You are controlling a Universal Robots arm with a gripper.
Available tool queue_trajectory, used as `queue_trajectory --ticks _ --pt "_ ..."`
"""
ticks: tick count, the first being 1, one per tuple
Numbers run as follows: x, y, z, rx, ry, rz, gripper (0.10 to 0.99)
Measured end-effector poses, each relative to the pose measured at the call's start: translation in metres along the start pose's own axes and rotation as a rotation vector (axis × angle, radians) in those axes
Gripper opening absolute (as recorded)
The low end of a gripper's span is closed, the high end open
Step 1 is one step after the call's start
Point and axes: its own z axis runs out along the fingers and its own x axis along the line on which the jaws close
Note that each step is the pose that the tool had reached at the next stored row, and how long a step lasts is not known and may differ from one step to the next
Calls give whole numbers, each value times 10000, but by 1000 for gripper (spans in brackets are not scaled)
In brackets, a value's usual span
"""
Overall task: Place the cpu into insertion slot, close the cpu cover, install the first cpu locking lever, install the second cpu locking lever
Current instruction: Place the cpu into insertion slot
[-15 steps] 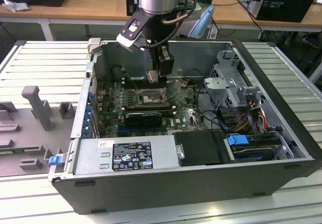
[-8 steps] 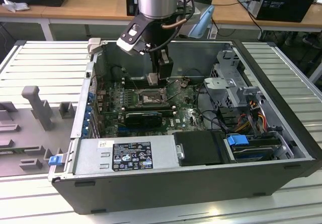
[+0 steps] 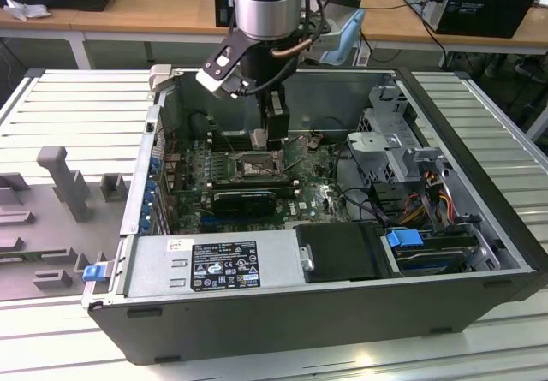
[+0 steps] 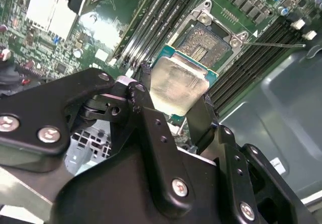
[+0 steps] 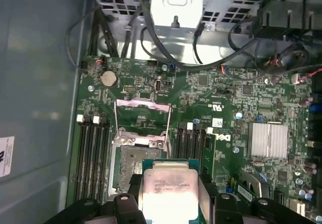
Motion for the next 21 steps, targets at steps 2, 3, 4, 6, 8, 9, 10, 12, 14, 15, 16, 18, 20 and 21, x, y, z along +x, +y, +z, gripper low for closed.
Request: queue_trajectory --ticks 2,3,4,6,8,9,10,12,14,15,16,18,20,21 --pt "13 -3 49 -1 -8 86 529" --pt "22 -5 78 -2 -13 133 529" --pt "42 -7 111 -2 -18 173 529" --pt "79 -8 157 -4 -16 177 529" --pt "108 -9 194 -2 -18 177 529" --pt "123 -10 213 -3 -16 177 529" --pt "144 -11 242 -4 -15 178 529" --pt "174 -13 285 -2 -18 181 529" --pt "197 -16 328 -5 -19 247 529" --pt "213 -17 358 -5 -28 303 529" --pt "224 -20 375 -5 -30 320 529" --pt "259 -31 434 -7 -29 328 529" --pt "276 -54 472 -5 -30 327 529" --pt "282 -83 495 -5 -30 327 529"
